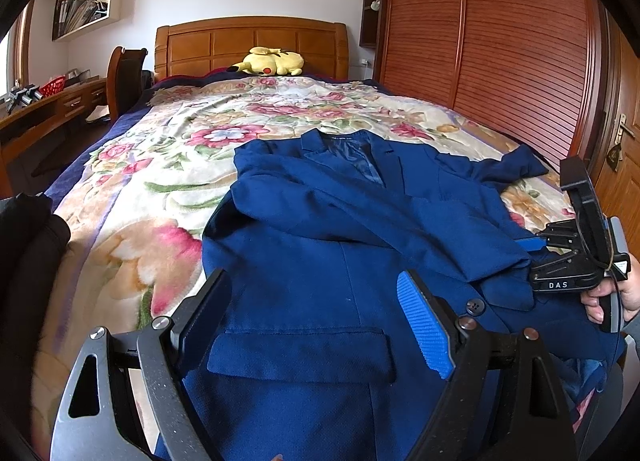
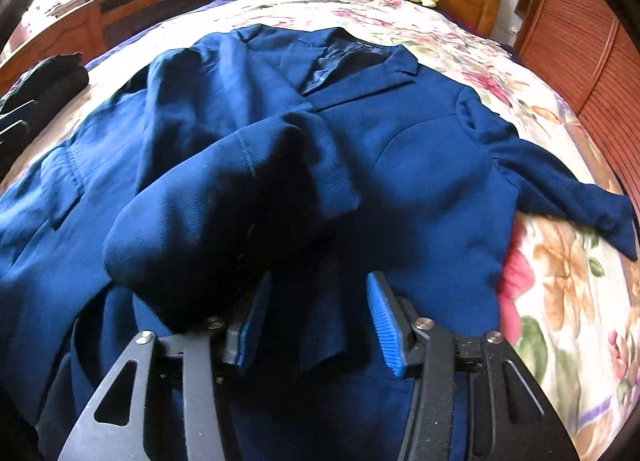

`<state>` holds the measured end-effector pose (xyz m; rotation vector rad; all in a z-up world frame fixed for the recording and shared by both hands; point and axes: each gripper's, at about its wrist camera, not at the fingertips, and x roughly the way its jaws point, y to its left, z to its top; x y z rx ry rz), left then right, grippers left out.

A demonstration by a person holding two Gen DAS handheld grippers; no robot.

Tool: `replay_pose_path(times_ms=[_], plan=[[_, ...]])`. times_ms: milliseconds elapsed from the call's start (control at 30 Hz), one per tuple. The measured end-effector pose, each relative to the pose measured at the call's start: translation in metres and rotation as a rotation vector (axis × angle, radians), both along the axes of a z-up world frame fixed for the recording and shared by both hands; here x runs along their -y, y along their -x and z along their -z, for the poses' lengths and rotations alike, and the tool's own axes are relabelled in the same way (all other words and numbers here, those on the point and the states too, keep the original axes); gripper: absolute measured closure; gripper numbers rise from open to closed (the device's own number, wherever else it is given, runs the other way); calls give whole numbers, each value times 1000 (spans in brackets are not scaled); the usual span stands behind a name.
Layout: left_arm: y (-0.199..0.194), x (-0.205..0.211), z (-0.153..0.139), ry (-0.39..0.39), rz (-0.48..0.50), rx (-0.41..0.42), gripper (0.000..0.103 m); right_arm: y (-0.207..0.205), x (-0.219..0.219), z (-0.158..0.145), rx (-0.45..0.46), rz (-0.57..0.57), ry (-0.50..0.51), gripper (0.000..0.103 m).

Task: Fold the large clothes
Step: 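Grasp the jacket front edge with the right tool and tug it flat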

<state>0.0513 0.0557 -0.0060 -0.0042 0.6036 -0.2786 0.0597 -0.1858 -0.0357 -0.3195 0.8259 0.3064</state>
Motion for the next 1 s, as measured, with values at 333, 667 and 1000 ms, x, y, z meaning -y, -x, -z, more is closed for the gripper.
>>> replay_pose_path(times_ms=[333,667,1000], plan=[[1,1,2,-1,-1,-1,18,19,-2,-14,71,-78,33,99],[1,0,1,-5,0,0,18,38,30,-78,268,36,67,100],[2,-7,-6,-3,-12,17,18,22,29,-65,268,177,87,47]])
